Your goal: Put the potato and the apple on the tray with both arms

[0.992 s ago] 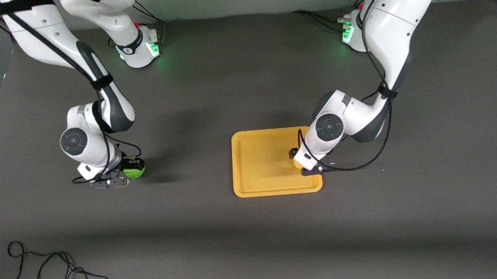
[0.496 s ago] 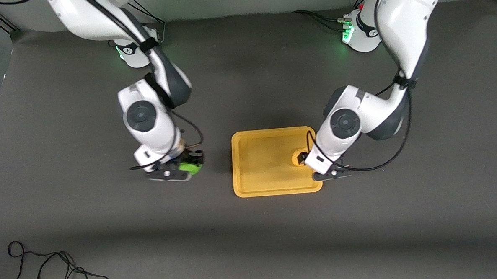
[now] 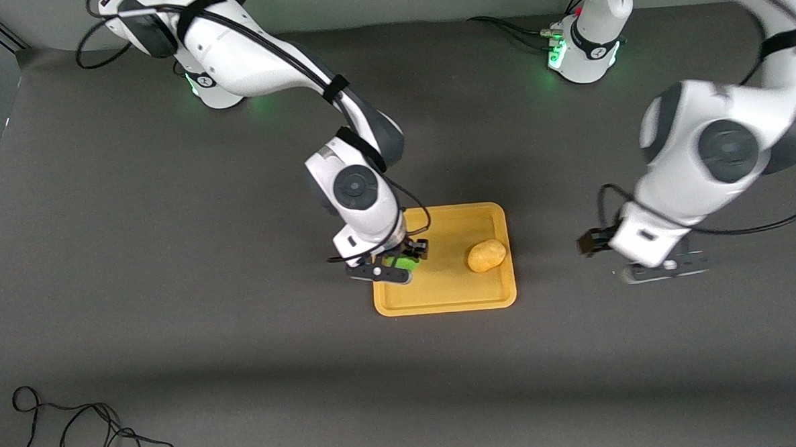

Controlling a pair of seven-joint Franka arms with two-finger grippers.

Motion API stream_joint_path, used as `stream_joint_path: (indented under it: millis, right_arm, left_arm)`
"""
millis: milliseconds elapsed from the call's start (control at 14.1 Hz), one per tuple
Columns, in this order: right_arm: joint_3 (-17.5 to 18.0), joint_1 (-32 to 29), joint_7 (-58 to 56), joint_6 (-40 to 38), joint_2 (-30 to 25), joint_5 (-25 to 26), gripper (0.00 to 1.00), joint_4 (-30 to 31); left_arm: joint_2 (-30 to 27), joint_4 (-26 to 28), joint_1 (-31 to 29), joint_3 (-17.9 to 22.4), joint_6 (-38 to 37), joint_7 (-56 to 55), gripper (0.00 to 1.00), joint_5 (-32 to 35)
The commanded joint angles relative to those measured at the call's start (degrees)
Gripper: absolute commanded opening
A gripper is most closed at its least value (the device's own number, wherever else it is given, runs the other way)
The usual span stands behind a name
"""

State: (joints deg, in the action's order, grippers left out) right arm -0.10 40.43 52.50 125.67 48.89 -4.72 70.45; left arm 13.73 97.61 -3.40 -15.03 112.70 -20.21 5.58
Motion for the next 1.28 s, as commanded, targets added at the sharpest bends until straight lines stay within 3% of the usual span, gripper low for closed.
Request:
stream_joint_path:
  millis: [0,213,283,354,425,850,1205]
  right_arm:
    - [-1.0,2.2,4.3,2.2,5.8,-0.1,0.47,-5.5]
    - [-1.0,2.6,6.6,2.3,7.7,1.4,0.48,-5.5]
    - [-1.0,2.6,6.7,2.3,7.7,1.4,0.56,-5.4]
    - [-1.0,2.6,6.7,2.3,7.7,1.4,0.74,-5.4]
    - [-1.0,2.6,6.7,2.3,7.5,1.7,1.0,-5.4]
    - [-1.1,1.1,5.5,-0.7,2.2,2.8,1.0,-4.2]
    - [-1.3,-6.5,-3.5,-3.2,-18.2,2.4,1.0,15.6]
  left_arm:
    - [-5.4,1.3,-6.8,-0.4,-2.4,9.3,1.0,-2.5]
    - [-7.3,1.3,-11.4,-0.4,-2.8,15.4,1.0,-2.5]
    - [-7.8,1.3,-12.4,-0.4,-3.3,17.1,1.0,-2.7]
    - [-8.3,1.3,-13.0,-0.2,-3.6,18.3,1.0,-3.5]
    - [-8.4,1.3,-13.8,-0.2,-3.6,18.7,1.0,-4.2]
    - [-9.1,1.3,-14.1,-0.1,-3.7,18.7,1.0,-4.3]
    - [-9.5,-1.4,-13.9,-0.2,-7.3,18.4,1.0,-4.3]
